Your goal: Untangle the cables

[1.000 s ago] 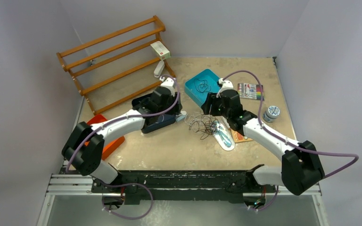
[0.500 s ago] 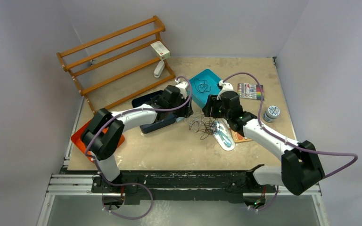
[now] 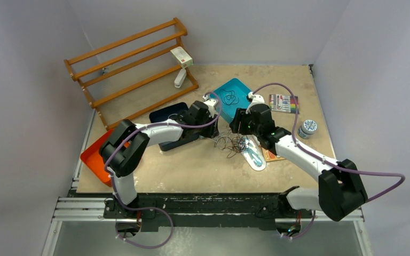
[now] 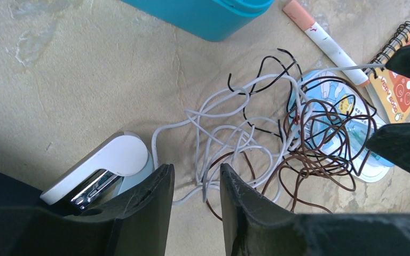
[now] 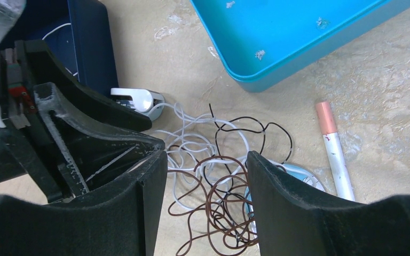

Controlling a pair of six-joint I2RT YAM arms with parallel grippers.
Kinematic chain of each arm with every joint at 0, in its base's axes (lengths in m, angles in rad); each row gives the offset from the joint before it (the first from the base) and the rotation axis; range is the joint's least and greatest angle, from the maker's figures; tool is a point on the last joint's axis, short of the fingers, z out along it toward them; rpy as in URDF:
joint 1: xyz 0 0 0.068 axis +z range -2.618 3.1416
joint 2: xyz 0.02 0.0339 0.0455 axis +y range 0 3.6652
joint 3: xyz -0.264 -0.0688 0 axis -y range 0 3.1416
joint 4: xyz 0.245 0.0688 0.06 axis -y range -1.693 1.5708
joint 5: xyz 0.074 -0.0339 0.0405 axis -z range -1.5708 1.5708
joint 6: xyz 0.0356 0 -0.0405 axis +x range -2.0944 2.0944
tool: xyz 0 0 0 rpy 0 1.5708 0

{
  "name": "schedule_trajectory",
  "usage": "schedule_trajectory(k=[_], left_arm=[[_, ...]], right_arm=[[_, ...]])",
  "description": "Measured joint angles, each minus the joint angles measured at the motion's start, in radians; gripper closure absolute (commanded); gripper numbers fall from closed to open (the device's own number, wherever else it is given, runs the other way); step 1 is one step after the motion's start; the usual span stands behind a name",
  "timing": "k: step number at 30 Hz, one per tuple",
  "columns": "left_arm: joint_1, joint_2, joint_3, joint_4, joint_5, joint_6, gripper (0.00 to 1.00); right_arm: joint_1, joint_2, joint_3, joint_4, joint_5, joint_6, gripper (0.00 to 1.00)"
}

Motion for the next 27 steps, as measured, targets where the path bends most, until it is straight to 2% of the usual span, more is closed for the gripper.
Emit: schedule_trajectory(k=[3,11,20,27], left_arm=[[0.0,0.014,0.001,0.001,0.0,0.0,0.72],[0.0,0.019,0.001,0.012,0.0,-0.005,0.99],[0.0,0.0,0.001,0.008,-0.037,-0.008,1.0],[0.0,-0.086,0.003,-0.01,-0.058,-0.008,1.0]], right_arm=[[0.0,0.0,0.0,0.0,0.0,0.0,0.41],[0.0,0.0,0.0,0.0,0.0,0.0,0.41],[0.0,-0.068,-0.052,0.046,-0.015,0.006,0.38],[0.0,-0.214,-0.168,0.185,-0.003,0.027,0.36]])
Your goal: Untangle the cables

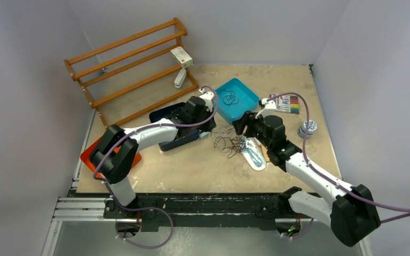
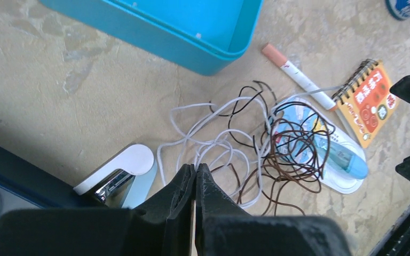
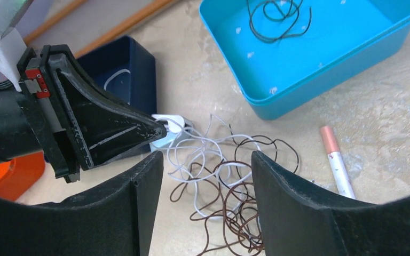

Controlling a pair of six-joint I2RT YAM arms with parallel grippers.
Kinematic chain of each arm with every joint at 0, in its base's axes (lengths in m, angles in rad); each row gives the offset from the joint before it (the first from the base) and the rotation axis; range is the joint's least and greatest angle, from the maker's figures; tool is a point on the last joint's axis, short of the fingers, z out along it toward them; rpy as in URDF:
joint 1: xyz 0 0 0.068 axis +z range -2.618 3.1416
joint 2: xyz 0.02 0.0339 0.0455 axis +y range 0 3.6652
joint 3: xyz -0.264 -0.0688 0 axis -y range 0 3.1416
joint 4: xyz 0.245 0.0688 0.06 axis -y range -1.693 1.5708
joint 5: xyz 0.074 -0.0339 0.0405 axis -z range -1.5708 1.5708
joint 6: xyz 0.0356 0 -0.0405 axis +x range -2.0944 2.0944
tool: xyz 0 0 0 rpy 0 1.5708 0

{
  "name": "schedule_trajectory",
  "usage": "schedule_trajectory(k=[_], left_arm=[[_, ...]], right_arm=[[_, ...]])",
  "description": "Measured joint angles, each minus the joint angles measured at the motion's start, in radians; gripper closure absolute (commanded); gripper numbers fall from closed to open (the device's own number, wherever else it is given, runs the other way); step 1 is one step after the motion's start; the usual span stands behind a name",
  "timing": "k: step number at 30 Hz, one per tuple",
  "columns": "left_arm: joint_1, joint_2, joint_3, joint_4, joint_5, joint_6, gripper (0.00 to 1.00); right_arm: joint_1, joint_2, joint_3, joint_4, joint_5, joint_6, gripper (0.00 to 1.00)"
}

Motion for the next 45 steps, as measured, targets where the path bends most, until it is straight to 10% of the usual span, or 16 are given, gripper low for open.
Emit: schedule_trajectory(k=[20,45], left_arm=[[-0.013,-0.109,0.053,-0.086,0.0,0.003,1.0],[-0.037,-0.153,0.123,-0.169,0.0,0.035,1.0]], right_arm=[[-0.001,-0.148,-0.13,0.193,-0.032,-0.047,0.22],[-0.001,0.139,-0.083,0.409,-0.129,-0.077,0.27]])
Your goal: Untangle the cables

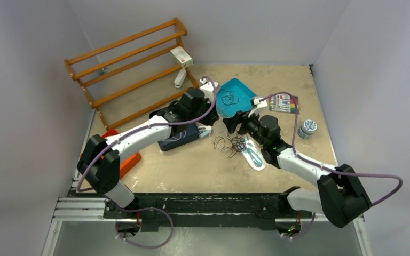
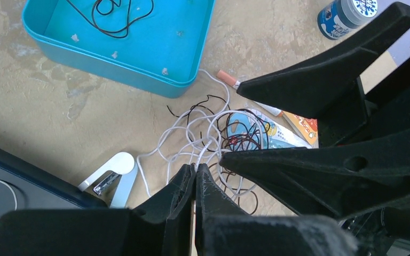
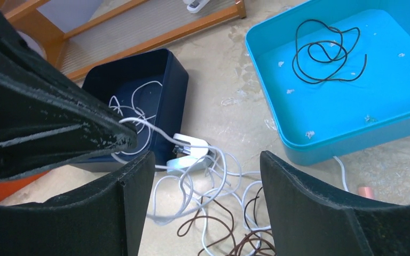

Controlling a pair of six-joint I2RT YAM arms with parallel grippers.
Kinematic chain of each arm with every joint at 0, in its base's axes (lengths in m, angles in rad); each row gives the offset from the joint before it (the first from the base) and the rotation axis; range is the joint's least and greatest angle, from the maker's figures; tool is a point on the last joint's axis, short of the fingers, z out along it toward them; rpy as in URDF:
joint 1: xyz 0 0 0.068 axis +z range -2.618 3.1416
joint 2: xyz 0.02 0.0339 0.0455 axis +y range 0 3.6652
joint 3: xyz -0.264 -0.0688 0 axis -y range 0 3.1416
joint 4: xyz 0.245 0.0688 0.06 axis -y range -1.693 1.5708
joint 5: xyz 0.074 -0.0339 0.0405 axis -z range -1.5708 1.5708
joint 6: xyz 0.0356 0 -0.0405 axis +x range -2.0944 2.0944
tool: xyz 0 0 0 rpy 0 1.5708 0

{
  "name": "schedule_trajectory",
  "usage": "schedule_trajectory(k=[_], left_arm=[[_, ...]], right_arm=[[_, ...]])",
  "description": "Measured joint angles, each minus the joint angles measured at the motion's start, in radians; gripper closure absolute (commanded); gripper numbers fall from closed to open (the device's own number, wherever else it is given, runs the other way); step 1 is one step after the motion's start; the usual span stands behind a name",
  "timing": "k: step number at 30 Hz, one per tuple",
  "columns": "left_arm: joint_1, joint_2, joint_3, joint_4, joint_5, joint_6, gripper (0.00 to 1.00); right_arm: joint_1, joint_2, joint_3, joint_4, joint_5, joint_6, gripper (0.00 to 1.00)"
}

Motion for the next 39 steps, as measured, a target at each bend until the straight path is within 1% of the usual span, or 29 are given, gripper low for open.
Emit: schedule_trajectory(k=[6,12,20,25,29,34,39], left_arm=[[-0.003,-0.007,0.003,-0.011,-0.003,0.003,1.0],[-0.003,-0.053,0.005,-0.018,-0.022,0.003,1.0],[-0.003,-0.14,0.035,-0.052,-0.092,0.011,1.0],[-0.003,-0.192,0.08,-0.073,-0.151,0.033,1.0],[-0.003,-0.215,0.106,-0.089,-0.195,0.056,1.0],[0.001,-0.22,0.118,-0.13,-0.254,0.082,1.0],[0.037,-0.22,0.12,-0.168,-0.287,0.083,1.0]], right_arm=[[0.0,0.093,0.041,0.011,0.0,0.016,0.3],[0.0,0.159,0.045,0.013,-0.008,0.032,0.33],[0.0,0.176,0.051,0.012,-0.014,0.053,0.52],[0.0,0.176,0.051,0.005,0.007,0.068,0.57],[0.0,0.176,0.051,0.005,0.029,0.076,0.57],[0.0,0.17,0.051,0.007,0.031,0.081,0.51],[0.0,0.149,0.051,0.021,0.029,0.067,0.49]])
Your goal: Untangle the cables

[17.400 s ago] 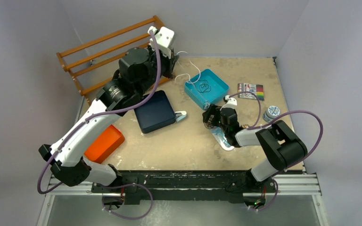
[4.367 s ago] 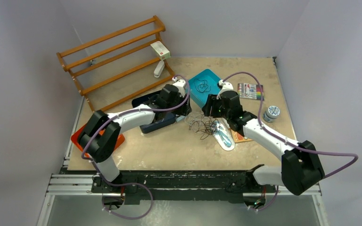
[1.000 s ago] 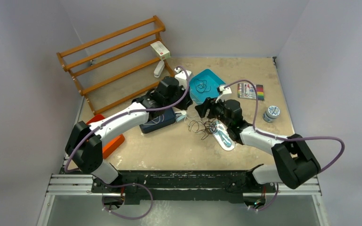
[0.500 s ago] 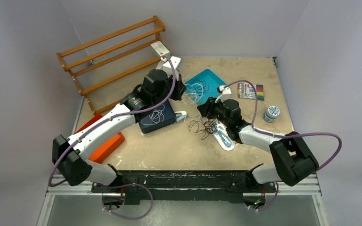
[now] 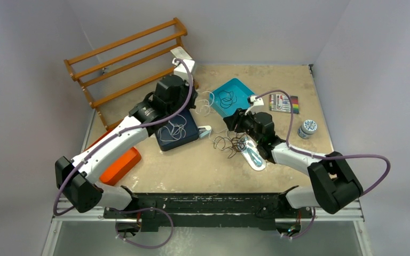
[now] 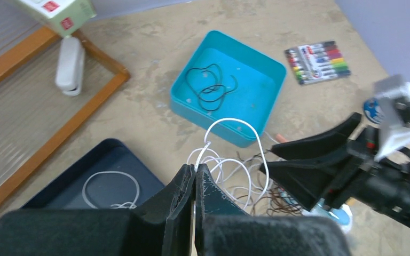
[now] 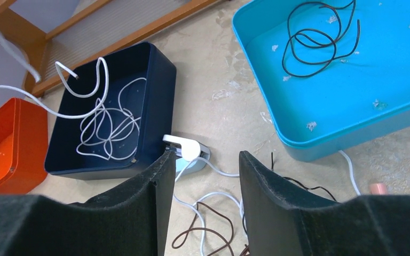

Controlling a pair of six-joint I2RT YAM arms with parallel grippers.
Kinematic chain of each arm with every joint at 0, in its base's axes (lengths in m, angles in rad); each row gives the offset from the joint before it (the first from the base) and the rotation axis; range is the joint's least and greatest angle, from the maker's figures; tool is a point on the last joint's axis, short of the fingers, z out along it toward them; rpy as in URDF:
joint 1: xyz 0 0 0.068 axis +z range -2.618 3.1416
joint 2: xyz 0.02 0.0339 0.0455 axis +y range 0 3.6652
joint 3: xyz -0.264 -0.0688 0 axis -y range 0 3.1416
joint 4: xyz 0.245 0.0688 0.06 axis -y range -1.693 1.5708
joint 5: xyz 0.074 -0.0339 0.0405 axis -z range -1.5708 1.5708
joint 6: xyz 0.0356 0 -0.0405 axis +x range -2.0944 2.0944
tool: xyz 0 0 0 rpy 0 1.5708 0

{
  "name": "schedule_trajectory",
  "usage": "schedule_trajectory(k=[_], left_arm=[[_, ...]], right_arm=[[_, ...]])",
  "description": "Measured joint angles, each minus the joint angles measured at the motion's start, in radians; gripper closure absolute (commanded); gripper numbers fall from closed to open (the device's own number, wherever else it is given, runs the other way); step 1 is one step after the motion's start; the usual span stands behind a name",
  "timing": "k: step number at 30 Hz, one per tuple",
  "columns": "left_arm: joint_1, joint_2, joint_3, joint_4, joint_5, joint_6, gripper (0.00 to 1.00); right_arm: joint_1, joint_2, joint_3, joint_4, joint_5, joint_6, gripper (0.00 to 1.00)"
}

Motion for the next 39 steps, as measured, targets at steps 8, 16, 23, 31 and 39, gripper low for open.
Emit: schedule_trajectory(k=[8,16,23,31,39], left_arm=[[0.096,-0.016,-0.041,-0.023,-0.08,-0.02,1.0],[0.163,-0.011,-0.148,-0.052,-0.184,-0.074,1.0],[0.17,0.074,-0.209,-0.019,-0.254,-0.127,1.0],[0.17,0.22,-0.256,0.016,-0.312,-0.146,0.93],[0.17,0.26,-0.257,0.053,-0.306,-0.166,0.64]], right_arm=[[0.0,-0.003,0.0,0.017,-0.003,-0.018,0.48],[0.0,-0.003,0.0,0.023,-0.025,-0.019,0.48],[0.0,-0.003,0.0,0.023,-0.029,-0.024,0.48],[0.0,-0.003,0.0,0.023,-0.029,-0.04,0.47],[0.0,-0.003,0.0,0.023,-0.029,-0.046,0.47]])
